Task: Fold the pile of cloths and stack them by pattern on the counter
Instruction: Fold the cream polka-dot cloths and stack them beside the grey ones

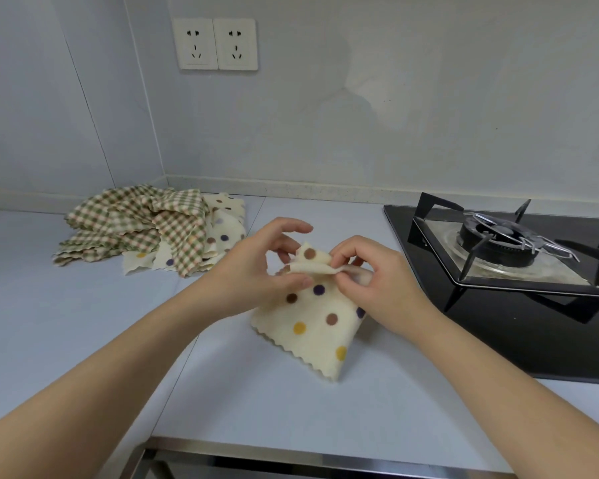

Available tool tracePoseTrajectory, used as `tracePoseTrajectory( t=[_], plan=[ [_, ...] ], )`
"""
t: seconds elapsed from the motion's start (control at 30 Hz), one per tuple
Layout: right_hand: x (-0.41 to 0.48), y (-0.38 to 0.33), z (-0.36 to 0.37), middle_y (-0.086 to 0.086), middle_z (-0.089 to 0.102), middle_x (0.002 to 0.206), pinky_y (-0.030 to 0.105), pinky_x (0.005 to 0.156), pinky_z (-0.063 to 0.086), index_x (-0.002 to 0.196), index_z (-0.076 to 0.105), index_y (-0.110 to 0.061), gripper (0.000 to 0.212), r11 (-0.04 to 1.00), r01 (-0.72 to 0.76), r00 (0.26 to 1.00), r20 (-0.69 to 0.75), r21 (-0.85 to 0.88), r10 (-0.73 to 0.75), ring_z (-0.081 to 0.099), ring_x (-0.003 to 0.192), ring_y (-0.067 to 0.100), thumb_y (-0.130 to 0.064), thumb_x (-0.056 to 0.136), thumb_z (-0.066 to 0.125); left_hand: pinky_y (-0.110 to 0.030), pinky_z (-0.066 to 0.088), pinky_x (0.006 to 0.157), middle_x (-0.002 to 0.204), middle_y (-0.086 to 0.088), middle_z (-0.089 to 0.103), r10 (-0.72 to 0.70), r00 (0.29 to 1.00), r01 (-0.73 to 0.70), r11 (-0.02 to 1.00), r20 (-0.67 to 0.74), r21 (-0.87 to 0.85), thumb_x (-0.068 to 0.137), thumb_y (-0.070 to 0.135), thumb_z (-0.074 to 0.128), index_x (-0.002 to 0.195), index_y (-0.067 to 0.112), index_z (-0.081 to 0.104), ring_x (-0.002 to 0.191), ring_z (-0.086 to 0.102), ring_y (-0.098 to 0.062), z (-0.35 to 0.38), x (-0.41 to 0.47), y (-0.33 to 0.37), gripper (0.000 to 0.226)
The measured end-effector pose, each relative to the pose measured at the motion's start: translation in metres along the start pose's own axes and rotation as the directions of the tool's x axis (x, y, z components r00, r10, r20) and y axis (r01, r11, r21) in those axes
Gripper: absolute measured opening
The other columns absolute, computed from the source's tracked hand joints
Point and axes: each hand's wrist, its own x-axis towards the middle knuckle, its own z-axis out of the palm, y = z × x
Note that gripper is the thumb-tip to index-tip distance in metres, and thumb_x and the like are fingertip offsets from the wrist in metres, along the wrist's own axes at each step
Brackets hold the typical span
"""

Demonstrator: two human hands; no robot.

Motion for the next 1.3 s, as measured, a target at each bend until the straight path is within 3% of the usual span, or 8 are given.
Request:
tracePoseTrajectory(
  t=[0.13,0.3,0.43,0.63,0.73,0.9,1.2,1.3],
  plan=[
    [0.001,-0.002,-0.001,-0.003,0.063,0.087,0.022,0.072,0.046,0.080,0.060,-0.015,0.024,0.992,0.119,0.991,-0.056,-0.035,-0.121,0.056,0.082,0.009,0.008,0.075,0.061,-0.016,0.041,0.073,0.099,0.013,0.063,0.128,0.992,-0.128,0.990,-0.008,0.054,0.076,0.035,0.075,0.106,0.038,0.052,0.095,0.058,-0.007,-0.004,0.000,0.011,0.037],
    [0.000,-0.004,-0.003,-0.002,0.064,0.086,0.028,0.073,0.047,0.080,0.059,-0.015,0.020,0.993,0.111,0.992,-0.067,0.029,-0.109,0.057,0.082,0.012,0.005,0.077,0.061,-0.014,0.040,0.071,0.100,0.016,0.064,0.228,0.973,-0.233,0.955,0.047,0.181,0.076,0.050,0.060,0.093,0.032,0.057,0.091,0.058,-0.006,-0.010,0.000,0.013,0.025],
    [0.000,-0.003,-0.001,-0.004,0.064,0.086,0.028,0.077,0.047,0.080,0.060,-0.015,0.018,0.995,0.098,0.994,-0.052,0.036,-0.096,0.058,0.083,0.014,0.003,0.077,0.060,-0.009,0.037,0.071,0.090,0.017,0.063,0.242,0.967,-0.255,0.929,0.081,0.268,0.081,0.039,0.070,0.090,0.032,0.063,0.085,0.057,-0.006,-0.012,0.001,0.009,0.013],
    [0.001,-0.001,-0.004,-0.005,0.062,0.094,0.018,0.074,0.047,0.088,0.061,-0.016,0.010,0.996,0.000,0.995,0.101,0.090,-0.009,0.058,0.091,0.013,-0.008,0.084,0.066,-0.008,0.036,0.071,0.077,0.013,0.064,0.268,0.962,-0.247,0.939,-0.057,0.238,0.079,0.023,0.077,0.077,0.027,0.066,0.074,0.056,-0.006,-0.014,0.002,0.010,0.012],
    [0.001,0.004,-0.005,-0.004,0.061,0.096,0.016,0.075,0.047,0.086,0.062,-0.014,0.002,0.991,-0.065,0.984,0.172,0.120,0.044,0.058,0.089,0.013,-0.016,0.087,0.062,-0.011,0.039,0.070,0.084,0.012,0.065,0.253,0.963,-0.230,0.951,-0.095,0.206,0.073,0.029,0.076,0.073,0.033,0.061,0.074,0.057,-0.010,-0.017,0.002,0.013,0.015],
    [0.002,0.003,-0.007,0.002,0.064,0.089,0.023,0.074,0.048,0.073,0.057,-0.024,0.013,0.978,-0.130,0.981,0.164,0.161,0.104,0.058,0.081,0.021,-0.026,0.086,0.060,-0.012,0.041,0.063,0.068,0.015,0.063,0.097,0.970,-0.078,0.992,-0.223,0.095,0.069,0.023,0.083,0.065,0.029,0.061,0.064,0.054,-0.004,-0.023,0.004,0.011,0.024],
    [0.002,0.000,-0.011,-0.005,0.065,0.076,0.020,0.076,0.048,0.072,0.055,-0.010,0.020,0.968,-0.094,0.995,0.042,0.234,0.087,0.063,0.073,0.011,-0.011,0.087,0.068,-0.017,0.044,0.055,0.061,0.012,0.061,0.023,0.966,-0.035,0.998,-0.257,-0.042,0.068,0.025,0.082,0.066,0.019,0.058,0.057,0.053,-0.002,-0.028,0.004,0.023,0.025],
    [0.002,-0.001,-0.012,-0.008,0.063,0.074,0.020,0.076,0.047,0.072,0.054,-0.012,0.020,0.989,-0.049,0.999,0.005,0.136,0.049,0.061,0.074,0.012,-0.015,0.085,0.069,-0.017,0.045,0.058,0.065,0.009,0.060,0.048,0.963,-0.053,0.999,-0.265,-0.009,0.069,0.018,0.083,0.073,0.020,0.057,0.060,0.053,-0.004,-0.030,0.004,0.026,0.026]
  ],
)
